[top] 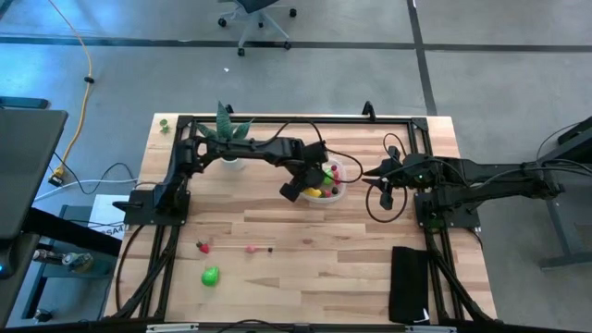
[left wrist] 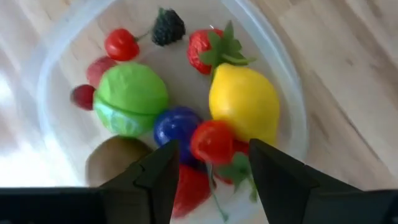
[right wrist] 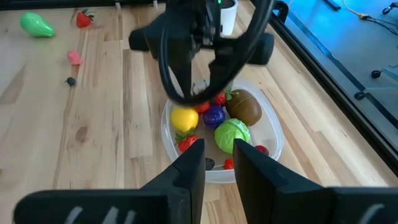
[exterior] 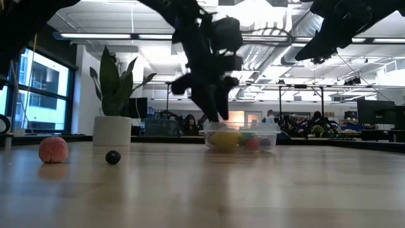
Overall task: Pick and placing Produce into tupperware
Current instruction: Put the peach into the transparent bin
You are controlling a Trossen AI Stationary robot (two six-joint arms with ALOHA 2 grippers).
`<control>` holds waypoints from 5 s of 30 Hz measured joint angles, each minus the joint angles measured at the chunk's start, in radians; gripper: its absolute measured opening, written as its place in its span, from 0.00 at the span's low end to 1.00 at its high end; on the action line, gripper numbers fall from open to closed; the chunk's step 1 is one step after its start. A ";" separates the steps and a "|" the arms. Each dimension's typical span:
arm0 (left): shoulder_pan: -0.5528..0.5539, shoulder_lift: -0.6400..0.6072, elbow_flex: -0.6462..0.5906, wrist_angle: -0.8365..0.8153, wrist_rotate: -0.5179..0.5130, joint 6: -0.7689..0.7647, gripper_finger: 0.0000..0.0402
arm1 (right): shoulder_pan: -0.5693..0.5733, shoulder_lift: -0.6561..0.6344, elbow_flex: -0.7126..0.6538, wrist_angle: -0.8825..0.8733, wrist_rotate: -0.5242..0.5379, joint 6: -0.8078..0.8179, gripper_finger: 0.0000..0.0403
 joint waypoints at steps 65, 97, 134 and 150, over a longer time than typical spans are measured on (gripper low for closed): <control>-0.668 -0.390 -0.655 0.059 -0.100 -0.456 0.60 | 0.000 0.000 0.000 -0.007 0.000 0.000 0.18; -0.667 -0.324 -0.663 0.087 -0.102 -0.445 0.42 | 0.000 0.011 0.000 -0.022 0.000 0.000 0.18; -0.667 -0.323 -0.663 0.097 -0.132 -0.445 0.31 | 0.000 0.011 0.000 -0.022 0.000 0.000 0.18; -0.546 -0.321 -0.491 -0.009 -0.203 -0.291 0.31 | 0.000 0.011 0.000 -0.022 0.000 0.000 0.18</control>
